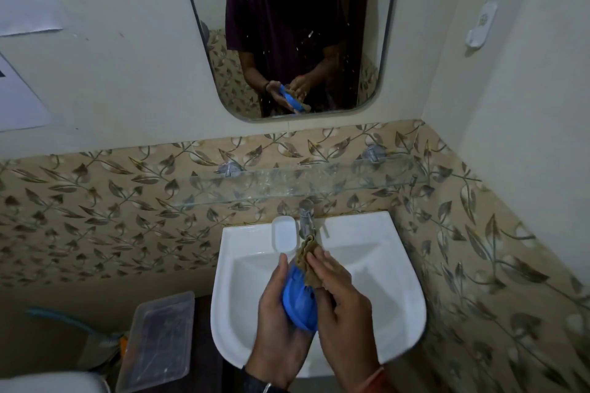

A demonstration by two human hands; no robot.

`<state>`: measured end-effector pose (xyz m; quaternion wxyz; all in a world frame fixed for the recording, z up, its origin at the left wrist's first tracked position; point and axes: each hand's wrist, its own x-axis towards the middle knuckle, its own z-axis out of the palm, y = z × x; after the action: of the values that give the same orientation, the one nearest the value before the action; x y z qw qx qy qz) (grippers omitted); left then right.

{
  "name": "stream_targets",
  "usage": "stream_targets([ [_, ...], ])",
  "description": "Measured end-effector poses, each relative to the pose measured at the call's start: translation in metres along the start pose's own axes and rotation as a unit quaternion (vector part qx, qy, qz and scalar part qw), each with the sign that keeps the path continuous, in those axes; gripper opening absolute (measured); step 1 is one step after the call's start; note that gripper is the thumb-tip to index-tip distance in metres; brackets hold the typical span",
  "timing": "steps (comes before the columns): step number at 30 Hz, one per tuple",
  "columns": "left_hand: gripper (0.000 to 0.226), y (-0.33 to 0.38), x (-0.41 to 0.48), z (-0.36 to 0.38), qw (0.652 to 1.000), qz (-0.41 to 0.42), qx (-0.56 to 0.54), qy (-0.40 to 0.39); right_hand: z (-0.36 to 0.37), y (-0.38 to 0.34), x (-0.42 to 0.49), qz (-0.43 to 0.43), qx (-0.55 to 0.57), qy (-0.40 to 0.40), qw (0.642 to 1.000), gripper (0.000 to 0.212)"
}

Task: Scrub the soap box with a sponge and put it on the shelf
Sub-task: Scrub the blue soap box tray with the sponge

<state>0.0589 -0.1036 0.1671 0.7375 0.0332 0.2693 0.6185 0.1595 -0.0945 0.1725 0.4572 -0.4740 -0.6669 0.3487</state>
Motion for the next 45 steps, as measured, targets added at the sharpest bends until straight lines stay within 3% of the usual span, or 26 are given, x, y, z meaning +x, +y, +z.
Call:
stream_targets([
  [3, 0.071, 0.006, 0.004, 0.002, 0.999, -0.021, -0.038, 0.015, -0.003, -0.006, -0.008, -0.077, -0.028, -0.099, 0.992, 0.052],
  [5, 0.082, 0.014, 0.003, -0.002, 0.998, -0.051, -0.025, 0.006, -0.004, -0.008, -0.019, -0.137, -0.046, -0.137, 0.98, 0.028],
  [7, 0.071, 0.017, 0.002, -0.003, 0.998, -0.05, -0.019, 0.017, -0.011, -0.01, -0.022, -0.164, -0.048, -0.129, 0.977, 0.038],
  [9, 0.057, 0.012, 0.001, -0.001, 0.999, -0.019, -0.04, 0.026, -0.02, -0.006, -0.004, -0.19, -0.089, -0.132, 0.969, 0.029],
  [14, 0.075, 0.008, -0.001, 0.004, 0.997, -0.01, -0.062, -0.033, -0.017, -0.011, 0.026, -0.138, -0.136, -0.108, 0.975, 0.046],
  [16, 0.066, 0.014, -0.002, 0.009, 0.998, -0.017, -0.03, -0.055, -0.004, -0.019, 0.009, -0.176, -0.167, -0.151, 0.958, 0.033],
  [18, 0.062, 0.02, 0.0, 0.006, 0.999, -0.033, -0.005, -0.043, -0.003, -0.022, -0.011, -0.235, -0.144, -0.185, 0.943, 0.041],
  [20, 0.062, 0.019, 0.0, 0.005, 0.998, -0.027, -0.031, -0.041, -0.015, -0.013, -0.003, -0.281, -0.151, -0.164, 0.934, 0.04],
  [21, 0.063, 0.016, 0.0, 0.004, 0.998, -0.013, -0.047, -0.039, -0.02, -0.008, 0.008, -0.267, -0.157, -0.137, 0.941, 0.033],
  [25, 0.068, 0.006, -0.004, 0.004, 0.997, 0.026, -0.073, -0.028, -0.018, -0.016, 0.041, -0.157, -0.141, -0.081, 0.974, 0.044],
  [27, 0.074, 0.012, -0.004, 0.006, 0.996, 0.008, -0.081, -0.043, -0.008, -0.021, 0.023, -0.188, -0.14, -0.104, 0.967, 0.039],
  [29, 0.072, 0.019, -0.003, 0.002, 0.997, -0.03, -0.05, -0.041, -0.008, -0.02, -0.004, -0.249, -0.156, -0.177, 0.939, 0.034],
  [31, 0.06, 0.021, -0.003, -0.005, 0.998, -0.028, -0.042, -0.024, -0.014, -0.01, -0.012, -0.275, -0.144, -0.218, 0.925, 0.045],
  [34, 0.052, 0.017, -0.003, -0.011, 0.998, 0.039, -0.043, 0.001, -0.027, 0.011, 0.009, -0.223, -0.14, -0.144, 0.954, 0.024],
  [37, 0.052, 0.013, -0.002, -0.009, 0.996, 0.091, -0.024, 0.008, -0.029, 0.009, 0.036, -0.168, -0.172, -0.084, 0.967, 0.05],
  [40, 0.052, 0.014, -0.003, -0.004, 0.996, 0.082, -0.036, -0.012, -0.01, 0.002, 0.036, -0.159, -0.176, -0.036, 0.971, 0.038],
  [42, 0.053, 0.017, -0.002, -0.006, 0.997, 0.067, -0.023, -0.014, 0.003, -0.001, 0.016, -0.173, -0.176, -0.034, 0.968, 0.041],
  [45, 0.045, 0.022, 0.001, -0.009, 0.998, 0.063, 0.009, -0.002, 0.004, 0.008, -0.019, -0.205, -0.152, -0.104, 0.961, 0.027],
])
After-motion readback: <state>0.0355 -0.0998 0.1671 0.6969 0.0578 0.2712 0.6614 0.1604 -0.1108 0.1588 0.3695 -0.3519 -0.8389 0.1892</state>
